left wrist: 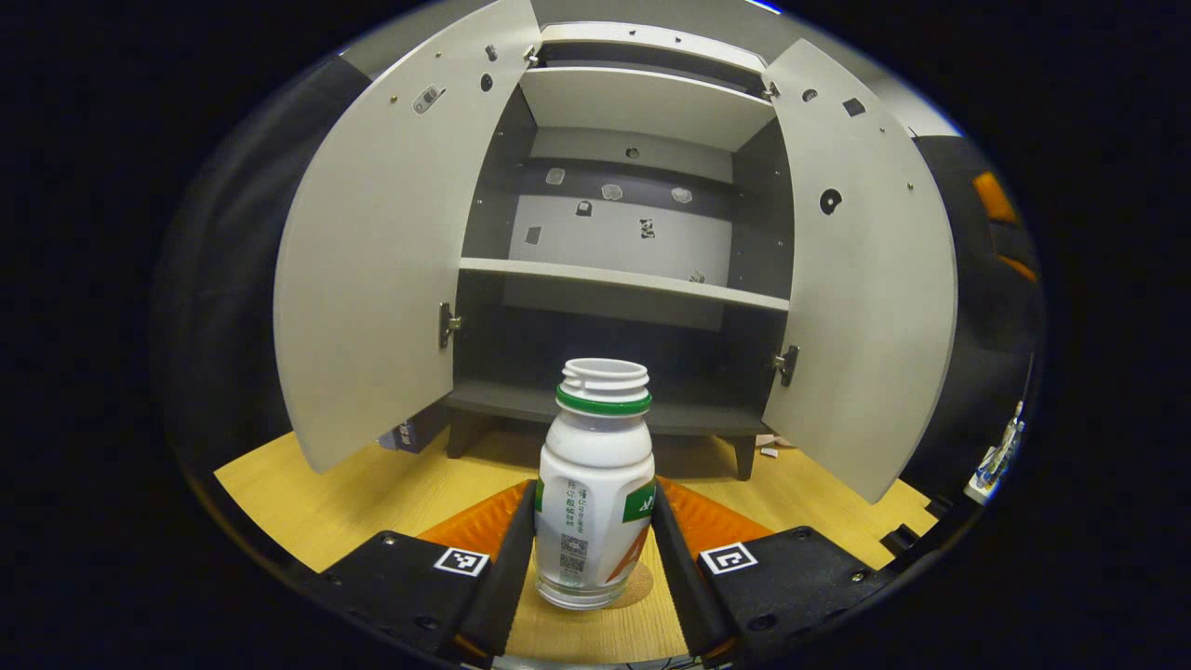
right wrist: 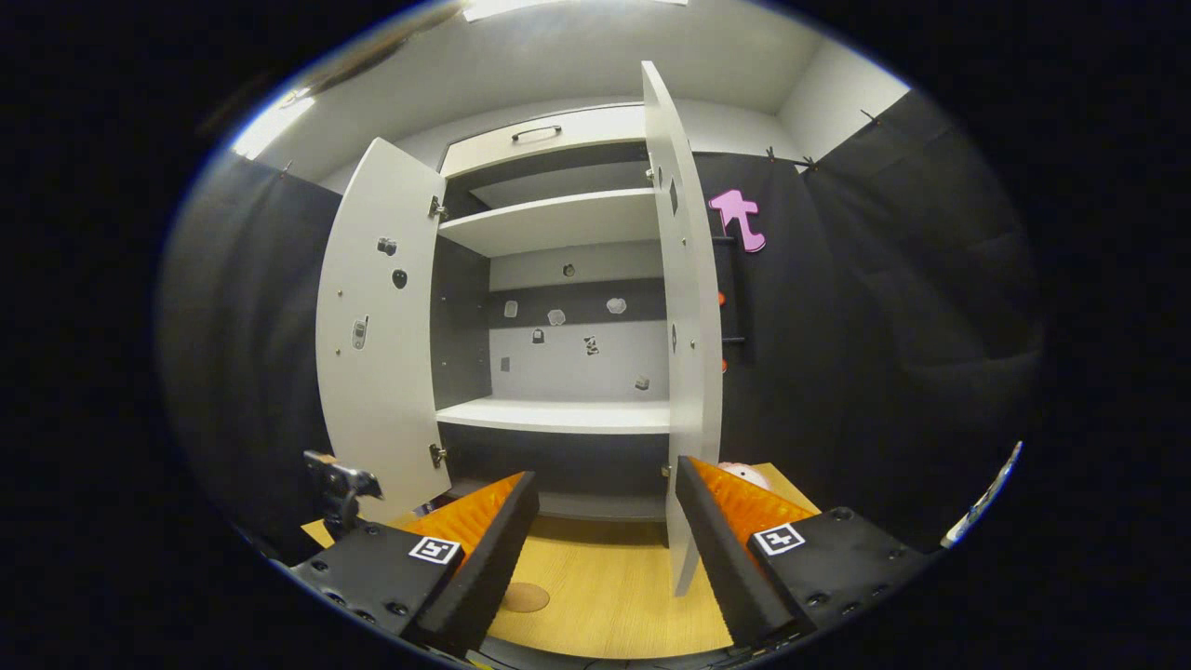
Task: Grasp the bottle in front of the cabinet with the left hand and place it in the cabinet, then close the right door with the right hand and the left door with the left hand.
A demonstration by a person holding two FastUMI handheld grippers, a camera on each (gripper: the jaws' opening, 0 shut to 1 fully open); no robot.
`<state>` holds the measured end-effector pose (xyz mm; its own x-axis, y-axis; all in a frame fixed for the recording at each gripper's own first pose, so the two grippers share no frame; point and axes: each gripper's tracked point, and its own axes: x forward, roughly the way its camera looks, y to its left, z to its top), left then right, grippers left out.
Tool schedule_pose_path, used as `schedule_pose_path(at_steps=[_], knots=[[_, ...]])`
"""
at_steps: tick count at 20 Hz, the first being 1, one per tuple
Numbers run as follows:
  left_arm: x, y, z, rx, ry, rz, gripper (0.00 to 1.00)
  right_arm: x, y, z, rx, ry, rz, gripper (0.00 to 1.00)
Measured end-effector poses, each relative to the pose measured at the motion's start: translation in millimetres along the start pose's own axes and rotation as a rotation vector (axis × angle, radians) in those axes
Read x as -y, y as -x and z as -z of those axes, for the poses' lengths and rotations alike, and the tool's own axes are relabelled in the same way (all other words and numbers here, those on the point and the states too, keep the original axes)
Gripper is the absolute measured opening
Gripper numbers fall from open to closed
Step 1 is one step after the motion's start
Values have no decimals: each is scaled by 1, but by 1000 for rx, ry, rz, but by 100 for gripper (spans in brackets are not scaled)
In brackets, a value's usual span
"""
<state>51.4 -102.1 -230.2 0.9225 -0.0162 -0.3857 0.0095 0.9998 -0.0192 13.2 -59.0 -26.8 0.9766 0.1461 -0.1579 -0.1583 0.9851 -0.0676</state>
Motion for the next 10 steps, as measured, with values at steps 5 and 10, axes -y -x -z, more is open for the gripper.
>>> schedule_pose_path(at_steps=[5, 10], knots=[[-13, 23, -126, 129, -18, -74, 68, 27, -14, 7, 0, -49, -82, 98], [19, 10, -241, 215, -2, -54, 69, 51, -14, 10, -2, -33, -138, 98]])
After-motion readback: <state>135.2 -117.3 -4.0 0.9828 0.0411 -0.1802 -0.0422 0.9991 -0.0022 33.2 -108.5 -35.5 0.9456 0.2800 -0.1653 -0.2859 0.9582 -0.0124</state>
